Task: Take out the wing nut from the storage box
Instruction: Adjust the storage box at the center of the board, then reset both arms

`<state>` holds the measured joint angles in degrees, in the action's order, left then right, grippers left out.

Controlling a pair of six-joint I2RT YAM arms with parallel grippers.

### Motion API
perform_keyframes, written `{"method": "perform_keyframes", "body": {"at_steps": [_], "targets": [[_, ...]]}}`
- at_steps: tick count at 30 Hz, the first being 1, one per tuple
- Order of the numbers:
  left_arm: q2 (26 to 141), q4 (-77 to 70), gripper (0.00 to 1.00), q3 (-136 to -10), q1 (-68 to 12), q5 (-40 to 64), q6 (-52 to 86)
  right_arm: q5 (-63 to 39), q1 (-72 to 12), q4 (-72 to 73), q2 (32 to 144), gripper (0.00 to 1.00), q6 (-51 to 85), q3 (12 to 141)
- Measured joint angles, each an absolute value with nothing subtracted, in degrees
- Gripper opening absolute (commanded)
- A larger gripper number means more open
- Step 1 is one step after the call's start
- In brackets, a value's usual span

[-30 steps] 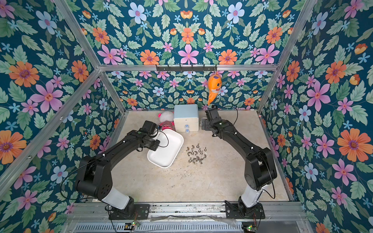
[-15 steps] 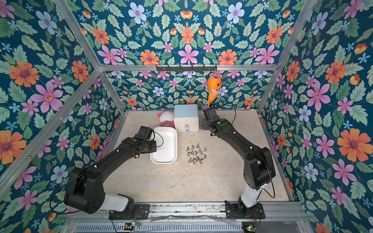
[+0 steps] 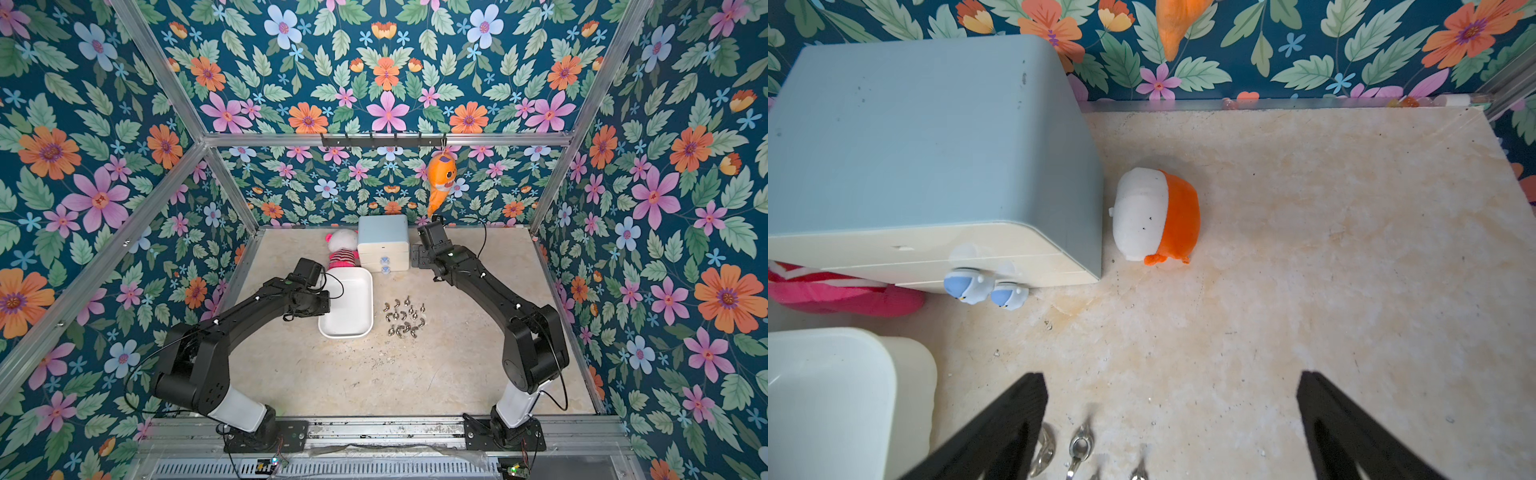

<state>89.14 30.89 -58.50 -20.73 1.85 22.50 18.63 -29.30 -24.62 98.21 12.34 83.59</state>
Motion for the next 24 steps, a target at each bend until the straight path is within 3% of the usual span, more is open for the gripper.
{"method": "perform_keyframes", "body": {"at_steps": [6,7,8,24], "targets": [[87.13,30.96,0.5,-58.78,-20.73,2.5,22.2,19.35,-29.32,-24.62,98.02,0.99,12.16,83.55],[86.91,30.98,0.7,-59.11,-20.73,2.59,21.98,19.4,-29.32,-24.62,98.0,0.99,12.14,83.57],[86.59,31.09,0.99,-59.57,-20.73,2.5,21.82,19.51,-29.32,-24.62,97.97,0.99,12.14,83.59],[79.55,24.32,1.0,-62.08,-20.49,-15.29,16.88,21.47,-24.16,-22.35,87.64,0.99,12.16,76.82]]}}
